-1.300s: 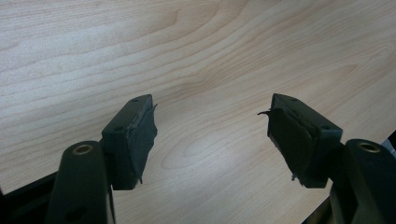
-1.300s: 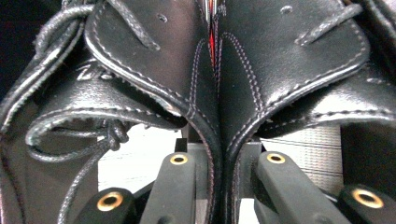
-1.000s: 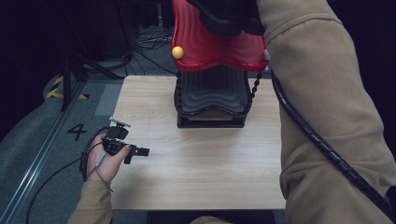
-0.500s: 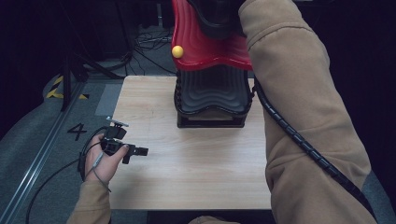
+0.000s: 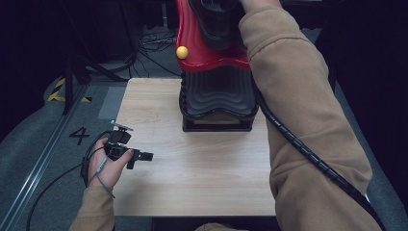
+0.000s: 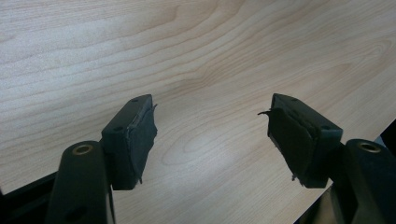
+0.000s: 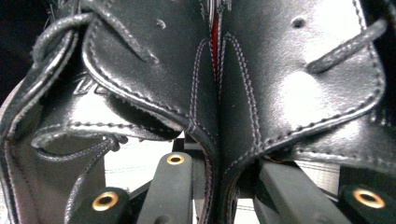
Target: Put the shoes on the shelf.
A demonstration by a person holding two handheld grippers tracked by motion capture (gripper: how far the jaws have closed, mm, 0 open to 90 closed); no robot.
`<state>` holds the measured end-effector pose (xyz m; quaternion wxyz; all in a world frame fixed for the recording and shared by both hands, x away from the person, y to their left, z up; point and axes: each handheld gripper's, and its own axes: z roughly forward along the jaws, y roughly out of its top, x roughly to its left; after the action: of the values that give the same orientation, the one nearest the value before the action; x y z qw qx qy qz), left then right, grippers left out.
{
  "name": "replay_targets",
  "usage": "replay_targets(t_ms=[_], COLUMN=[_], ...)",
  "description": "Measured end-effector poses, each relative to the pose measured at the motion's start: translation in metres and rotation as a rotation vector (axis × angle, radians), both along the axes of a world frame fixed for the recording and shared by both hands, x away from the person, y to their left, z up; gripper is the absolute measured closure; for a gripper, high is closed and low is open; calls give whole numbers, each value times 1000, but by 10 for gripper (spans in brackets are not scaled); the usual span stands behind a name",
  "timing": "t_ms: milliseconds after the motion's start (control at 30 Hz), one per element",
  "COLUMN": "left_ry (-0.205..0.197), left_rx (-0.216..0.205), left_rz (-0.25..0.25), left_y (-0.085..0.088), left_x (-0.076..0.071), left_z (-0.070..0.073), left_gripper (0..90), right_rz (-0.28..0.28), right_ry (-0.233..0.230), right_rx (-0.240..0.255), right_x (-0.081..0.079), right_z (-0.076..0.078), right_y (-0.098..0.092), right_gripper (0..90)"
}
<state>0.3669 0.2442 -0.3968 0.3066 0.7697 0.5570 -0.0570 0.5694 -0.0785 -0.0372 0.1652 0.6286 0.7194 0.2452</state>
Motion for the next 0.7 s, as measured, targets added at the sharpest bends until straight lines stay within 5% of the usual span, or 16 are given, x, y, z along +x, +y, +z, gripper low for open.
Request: replay_targets(t_ms=[433,633,700], left_ry=[5,7,6], left_rx=[7,5,5], left_rz=[-9,-10,-7], left_y=[-4,-4,-3], left_x=[1,1,1], left_z=[-1,-1,-1], left_gripper=[327,326,326], right_rz=[-7,23,24], right_ry=[8,-27,-37], right_rx=[46,96,65], right_x=[6,10,10], right_z=[-25,-36,-38], right_y=[0,1,6], right_gripper=[798,780,780])
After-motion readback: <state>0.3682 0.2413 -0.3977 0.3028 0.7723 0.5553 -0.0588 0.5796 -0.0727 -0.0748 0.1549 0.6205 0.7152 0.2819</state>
